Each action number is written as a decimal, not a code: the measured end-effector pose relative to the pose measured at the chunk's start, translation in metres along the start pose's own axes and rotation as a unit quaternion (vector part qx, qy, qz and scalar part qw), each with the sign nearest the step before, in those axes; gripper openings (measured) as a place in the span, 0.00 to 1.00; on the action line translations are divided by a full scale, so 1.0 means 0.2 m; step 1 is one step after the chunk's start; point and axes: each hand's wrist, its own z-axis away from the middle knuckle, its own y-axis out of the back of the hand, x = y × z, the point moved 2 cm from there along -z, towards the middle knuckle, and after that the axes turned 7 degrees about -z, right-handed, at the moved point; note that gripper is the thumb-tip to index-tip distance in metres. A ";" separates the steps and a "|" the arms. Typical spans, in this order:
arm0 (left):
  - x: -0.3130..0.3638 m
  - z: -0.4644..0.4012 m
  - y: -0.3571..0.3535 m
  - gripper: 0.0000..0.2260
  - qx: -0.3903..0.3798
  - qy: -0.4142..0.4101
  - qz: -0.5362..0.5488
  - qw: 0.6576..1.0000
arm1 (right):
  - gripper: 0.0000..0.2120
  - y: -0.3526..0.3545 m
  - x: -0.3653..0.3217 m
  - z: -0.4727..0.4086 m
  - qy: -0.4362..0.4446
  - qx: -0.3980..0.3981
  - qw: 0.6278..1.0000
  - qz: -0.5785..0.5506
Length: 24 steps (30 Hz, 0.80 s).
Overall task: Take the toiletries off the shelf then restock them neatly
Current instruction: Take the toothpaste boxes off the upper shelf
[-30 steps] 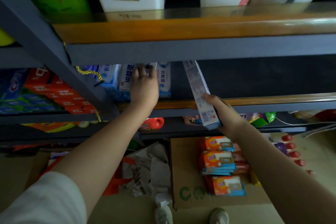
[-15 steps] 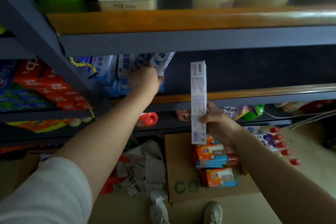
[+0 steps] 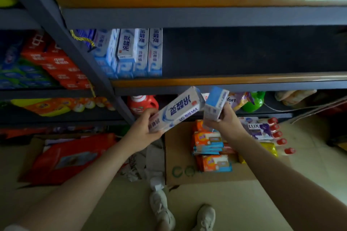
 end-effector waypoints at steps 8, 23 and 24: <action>0.06 0.20 -0.33 0.23 -0.012 0.113 0.364 0.925 | 0.23 0.17 0.12 0.19 -0.027 -0.043 0.998 0.039; 0.32 0.34 -0.58 0.39 -0.134 0.194 0.531 0.814 | 0.24 0.27 0.23 0.41 -0.218 -0.089 0.965 -0.112; 0.34 0.34 -0.58 0.34 -0.121 0.198 0.511 0.828 | 0.23 0.28 0.23 0.41 -0.229 -0.081 0.962 -0.123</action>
